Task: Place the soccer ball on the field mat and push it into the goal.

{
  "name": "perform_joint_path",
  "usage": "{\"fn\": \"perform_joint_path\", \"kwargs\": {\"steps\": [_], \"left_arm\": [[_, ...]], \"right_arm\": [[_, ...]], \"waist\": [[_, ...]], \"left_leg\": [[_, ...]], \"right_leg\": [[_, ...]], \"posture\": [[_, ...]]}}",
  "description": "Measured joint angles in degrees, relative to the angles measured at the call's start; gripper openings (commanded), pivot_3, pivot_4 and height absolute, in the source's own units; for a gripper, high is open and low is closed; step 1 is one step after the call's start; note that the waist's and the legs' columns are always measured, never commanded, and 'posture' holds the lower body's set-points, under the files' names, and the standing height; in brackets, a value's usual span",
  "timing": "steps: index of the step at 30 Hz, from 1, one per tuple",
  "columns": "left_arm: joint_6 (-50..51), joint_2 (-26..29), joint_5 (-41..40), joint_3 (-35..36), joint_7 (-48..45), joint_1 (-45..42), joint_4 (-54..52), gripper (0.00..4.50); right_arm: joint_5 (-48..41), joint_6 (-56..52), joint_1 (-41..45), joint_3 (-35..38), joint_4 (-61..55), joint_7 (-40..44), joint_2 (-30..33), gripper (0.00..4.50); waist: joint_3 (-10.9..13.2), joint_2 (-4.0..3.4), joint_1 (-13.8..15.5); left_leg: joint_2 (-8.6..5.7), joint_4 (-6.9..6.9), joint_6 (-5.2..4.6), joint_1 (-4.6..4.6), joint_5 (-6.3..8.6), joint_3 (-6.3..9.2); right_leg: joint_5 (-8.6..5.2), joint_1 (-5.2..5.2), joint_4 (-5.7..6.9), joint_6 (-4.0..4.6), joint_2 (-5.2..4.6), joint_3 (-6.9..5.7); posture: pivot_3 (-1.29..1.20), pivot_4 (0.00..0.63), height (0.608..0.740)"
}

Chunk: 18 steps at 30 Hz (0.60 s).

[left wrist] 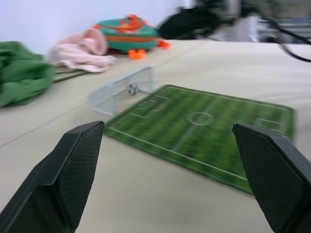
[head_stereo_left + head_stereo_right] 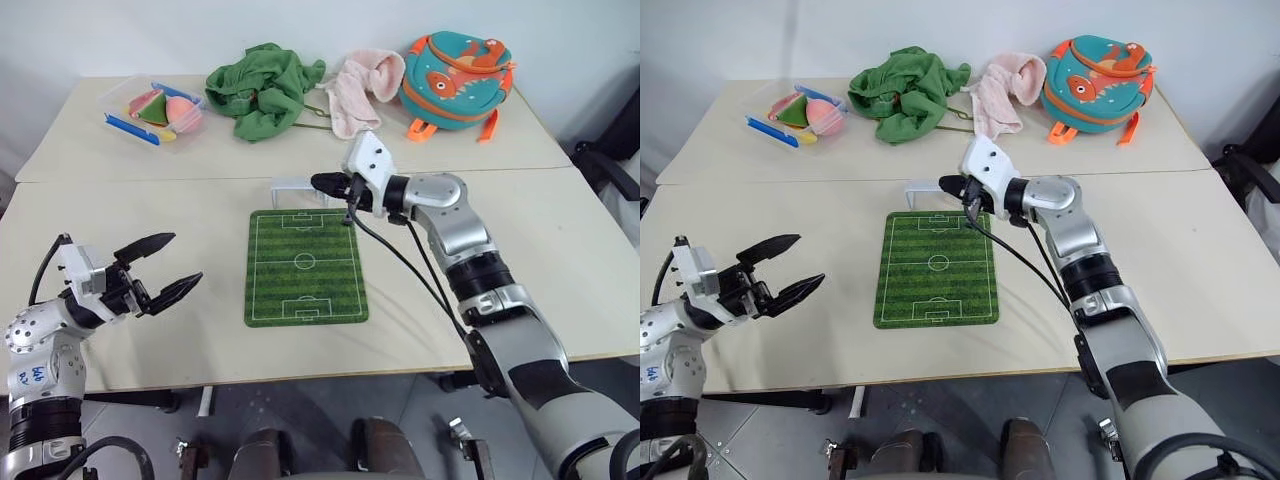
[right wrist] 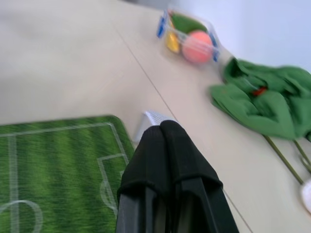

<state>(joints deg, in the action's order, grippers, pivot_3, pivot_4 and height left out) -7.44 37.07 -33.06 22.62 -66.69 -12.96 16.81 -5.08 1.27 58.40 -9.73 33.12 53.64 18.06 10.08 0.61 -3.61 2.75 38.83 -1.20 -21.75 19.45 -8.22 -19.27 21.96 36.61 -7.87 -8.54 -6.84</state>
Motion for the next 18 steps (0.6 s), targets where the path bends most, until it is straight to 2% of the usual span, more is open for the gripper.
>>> {"fn": "perform_joint_path", "kwargs": {"steps": [2, 4, 5, 8, 12, 17, 18], "left_arm": [[0.5, -0.2, 0.3, -0.1, 1.9, -0.4, 0.3, 4.50], [1.4, -0.3, 0.9, -0.2, 4.3, -1.2, 1.3, 4.50], [2.4, -0.3, 1.3, 0.1, 6.7, -1.6, 2.0, 4.50], [3.2, -0.4, 1.5, 1.5, 9.7, -1.2, 2.5, 4.50], [4.1, -0.6, 1.4, 2.4, 12.3, -1.2, 2.3, 4.50], [7.7, -0.8, 1.3, 3.6, 15.2, 0.2, 2.4, 4.50], [8.2, -0.6, 1.3, 3.6, 15.2, 0.4, 2.4, 4.50]], "right_arm": [[-1.4, -2.4, -3.0, 1.3, -4.0, 1.9, 2.7, 0.02], [-3.3, -5.0, -5.9, 1.7, -7.3, 5.2, 6.5, 0.38], [-5.6, -8.2, -9.2, 2.2, -10.3, 9.7, 11.1, 0.56], [-7.2, -9.9, -15.2, 5.5, -10.0, 14.2, 17.5, 1.48], [-7.9, -5.3, -17.3, 8.7, -6.0, 16.2, 20.7, 2.85], [-10.2, -0.3, -19.3, 12.7, 0.4, 23.0, 25.1, 4.48], [-10.2, 0.3, -19.6, 12.7, 1.6, 24.1, 25.7, 4.48]], "waist": [[0.0, 0.00, 0.3], [0.0, 0.00, 0.7], [0.0, 0.00, 1.1], [0.0, 0.02, 1.5], [0.0, 0.02, 1.0], [0.0, 0.02, 0.7], [0.0, 0.02, 0.6]], "left_leg": [[-0.02, 0.03, -0.01, -0.04, 0.01, 0.03], [-0.03, 0.09, -0.04, -0.10, 0.02, 0.08], [-0.04, 0.21, -0.09, -0.26, 0.05, 0.26], [-0.06, 0.28, -0.14, -0.43, 0.08, 0.20], [-0.08, 0.28, -0.10, -0.42, 0.06, -0.09], [-0.05, 0.28, -0.08, -0.42, 0.05, -0.09], [-0.05, 0.30, -0.08, -0.42, 0.05, -0.09]], "right_leg": [[0.00, -0.01, -0.02, 0.00, -0.02, -0.02], [0.00, -0.02, -0.03, 0.00, -0.03, -0.04], [0.00, -0.01, -0.08, 0.00, -0.02, -0.12], [0.02, 0.08, -0.16, -0.03, -0.06, -0.18], [0.02, 0.24, -0.14, -0.04, -0.02, -0.15], [0.02, 0.25, -0.12, -0.04, -0.01, -0.15], [0.02, 0.25, -0.12, -0.04, -0.01, -0.14]], "posture": [[0.00, 0.150, 0.740], [0.00, 0.150, 0.740], [0.00, 0.150, 0.740], [0.00, 0.150, 0.740], [0.00, 0.150, 0.740], [0.00, 0.150, 0.740], [0.00, 0.150, 0.740]]}}
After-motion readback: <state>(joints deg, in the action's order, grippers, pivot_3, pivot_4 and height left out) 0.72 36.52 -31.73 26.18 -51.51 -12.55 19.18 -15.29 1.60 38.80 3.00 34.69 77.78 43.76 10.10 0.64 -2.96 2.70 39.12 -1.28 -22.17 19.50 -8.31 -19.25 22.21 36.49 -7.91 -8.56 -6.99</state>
